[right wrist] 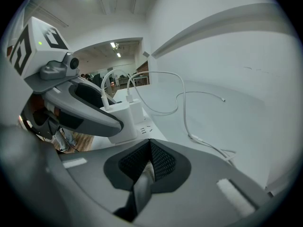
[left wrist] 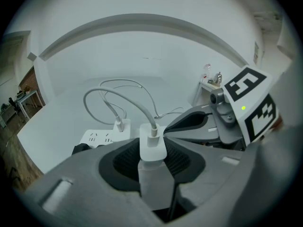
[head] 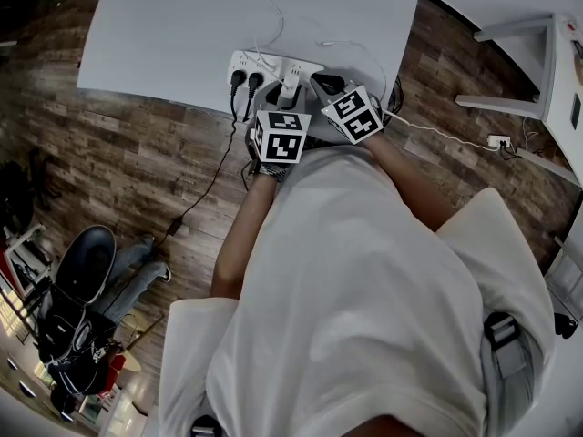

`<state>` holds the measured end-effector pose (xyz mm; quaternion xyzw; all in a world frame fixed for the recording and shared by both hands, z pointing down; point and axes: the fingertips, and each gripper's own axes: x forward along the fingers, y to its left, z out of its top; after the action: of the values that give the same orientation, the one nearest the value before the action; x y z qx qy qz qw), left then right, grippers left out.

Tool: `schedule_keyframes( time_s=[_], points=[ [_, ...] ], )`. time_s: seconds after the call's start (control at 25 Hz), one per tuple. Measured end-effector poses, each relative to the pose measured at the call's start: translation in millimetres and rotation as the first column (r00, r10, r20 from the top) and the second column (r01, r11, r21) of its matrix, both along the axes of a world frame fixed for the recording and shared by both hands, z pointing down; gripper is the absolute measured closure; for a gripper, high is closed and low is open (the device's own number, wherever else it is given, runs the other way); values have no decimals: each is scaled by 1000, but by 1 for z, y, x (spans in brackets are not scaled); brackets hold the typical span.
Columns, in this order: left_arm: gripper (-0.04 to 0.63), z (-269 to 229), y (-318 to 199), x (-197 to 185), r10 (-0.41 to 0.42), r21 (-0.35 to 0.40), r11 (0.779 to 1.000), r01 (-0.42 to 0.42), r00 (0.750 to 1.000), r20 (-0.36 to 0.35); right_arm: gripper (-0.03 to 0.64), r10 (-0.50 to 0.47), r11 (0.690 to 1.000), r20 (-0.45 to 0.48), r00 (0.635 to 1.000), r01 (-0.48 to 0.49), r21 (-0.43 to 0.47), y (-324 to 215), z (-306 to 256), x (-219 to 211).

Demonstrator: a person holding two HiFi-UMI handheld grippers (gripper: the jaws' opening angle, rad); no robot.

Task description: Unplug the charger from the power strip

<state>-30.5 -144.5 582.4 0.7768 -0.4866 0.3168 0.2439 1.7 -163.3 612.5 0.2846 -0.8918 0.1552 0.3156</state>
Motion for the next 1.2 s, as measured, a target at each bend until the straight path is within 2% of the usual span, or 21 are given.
schedule_keyframes(
  time_s=[0.36, 0.6, 0.72, 0.8, 0.96, 1.2],
  points=[
    [451, 0, 0, -3, -22, -18, 1000, 21, 999, -36, 614, -4, 1000, -6, 1000, 4, -4, 1, 1, -1],
    [451, 0, -2, -7, -90, -48, 995, 84, 987, -135, 614, 2, 1000, -17, 1000, -2, -14, 1, 4, 1],
    [449, -1, -3, -9, -101, -51, 994, 95, 983, -153, 614, 0, 1000, -15, 1000, 0, -11, -1, 1, 0],
    [449, -1, -3, -8, -89, -43, 996, 83, 987, -137, 614, -2, 1000, -17, 1000, 2, -11, 0, 3, 1],
    [451, -1, -2, -4, -18, 0, 1000, 18, 999, -41, 614, -4, 1000, -10, 1000, 4, -7, 0, 2, 0],
    [451, -1, -2, -6, -19, -5, 1000, 19, 999, -36, 614, 0, 1000, -9, 1000, 0, -10, -1, 0, -2]
  ],
)
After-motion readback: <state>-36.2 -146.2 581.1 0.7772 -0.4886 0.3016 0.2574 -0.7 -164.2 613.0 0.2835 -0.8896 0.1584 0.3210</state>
